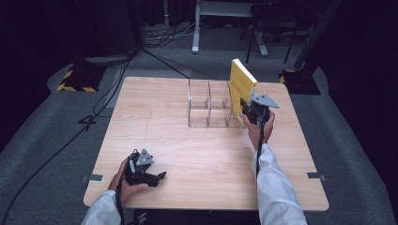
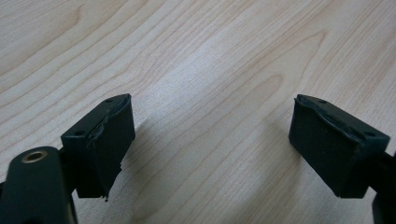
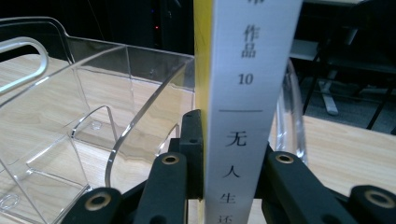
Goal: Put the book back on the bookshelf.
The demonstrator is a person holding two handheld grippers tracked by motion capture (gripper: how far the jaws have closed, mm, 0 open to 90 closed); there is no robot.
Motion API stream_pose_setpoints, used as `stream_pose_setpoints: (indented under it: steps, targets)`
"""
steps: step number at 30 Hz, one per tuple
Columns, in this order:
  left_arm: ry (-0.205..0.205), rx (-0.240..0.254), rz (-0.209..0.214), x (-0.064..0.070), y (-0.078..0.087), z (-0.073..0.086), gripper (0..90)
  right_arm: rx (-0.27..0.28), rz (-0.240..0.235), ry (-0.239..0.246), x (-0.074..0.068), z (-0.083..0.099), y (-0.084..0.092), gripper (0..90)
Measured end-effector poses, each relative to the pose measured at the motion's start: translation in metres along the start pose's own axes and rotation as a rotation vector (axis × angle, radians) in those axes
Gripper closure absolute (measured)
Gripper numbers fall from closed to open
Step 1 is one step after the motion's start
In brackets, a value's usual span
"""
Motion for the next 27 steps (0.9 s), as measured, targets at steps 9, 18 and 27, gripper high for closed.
stream_pose_setpoints:
  steps: [9,18,27]
  targets:
    - [-0.001,0.001,-0.002,0.0,0.0,0.0,15.1,0.002,0.004,-0.03,-0.007,0.01,-0.005,76.4]
    - [-0.003,0.0,-0.003,0.0,0.0,0.0,15.1,-0.011,0.003,-0.048,-0.01,0.02,-0.006,75.0]
    - [-0.002,0.0,-0.003,0.0,0.0,0.0,15.1,-0.009,0.021,-0.061,-0.007,0.017,-0.001,70.7]
Point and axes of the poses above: each handheld gripper's, and its own axes: y roughly backward along the jaws, z roughly out of its underside, x roughly to its right, the point moved 7 cm from there along -y, roughly forward along the jaws, and after that the axes turned 4 degrees about z, right-handed, at the moved point
